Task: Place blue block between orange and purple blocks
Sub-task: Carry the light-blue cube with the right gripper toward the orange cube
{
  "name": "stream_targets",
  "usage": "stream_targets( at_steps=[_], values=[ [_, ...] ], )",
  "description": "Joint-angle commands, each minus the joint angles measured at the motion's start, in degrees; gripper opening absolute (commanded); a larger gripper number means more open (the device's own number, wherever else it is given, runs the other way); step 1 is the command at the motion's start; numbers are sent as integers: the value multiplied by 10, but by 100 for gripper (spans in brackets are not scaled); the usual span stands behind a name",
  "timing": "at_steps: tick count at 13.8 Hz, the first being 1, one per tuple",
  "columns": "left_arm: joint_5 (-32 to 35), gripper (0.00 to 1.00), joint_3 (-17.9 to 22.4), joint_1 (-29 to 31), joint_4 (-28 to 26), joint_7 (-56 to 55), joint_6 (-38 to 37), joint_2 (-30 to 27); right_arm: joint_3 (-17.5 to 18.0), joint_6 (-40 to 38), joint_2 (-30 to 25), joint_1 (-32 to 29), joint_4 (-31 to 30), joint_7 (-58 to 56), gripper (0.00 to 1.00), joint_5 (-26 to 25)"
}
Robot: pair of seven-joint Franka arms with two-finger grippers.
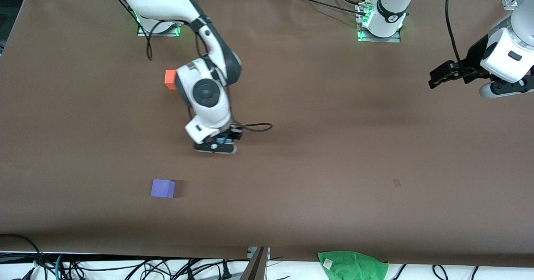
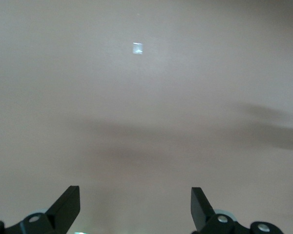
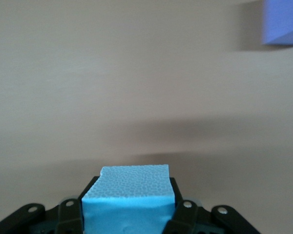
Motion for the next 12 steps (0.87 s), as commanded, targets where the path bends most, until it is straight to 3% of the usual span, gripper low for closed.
stream_targets(
  at_steps=[1,5,9,12],
  values=[
    [-21,100,-2,7,17,5,-8,11,-30,32,-73,1,-111,-49,41,0],
    [-18,100,-4,5,19,2,-10,14,-81,69,-118,-6,-201,-113,41,4],
    [-16,100,-4,7,18,1,-12,14,-85,155,-133,-50,-292,-206,41,78],
    [-35,100,-4,5,19,-2,-11,20,-85,217,-127,-56,-327,-212,41,84]
  ],
)
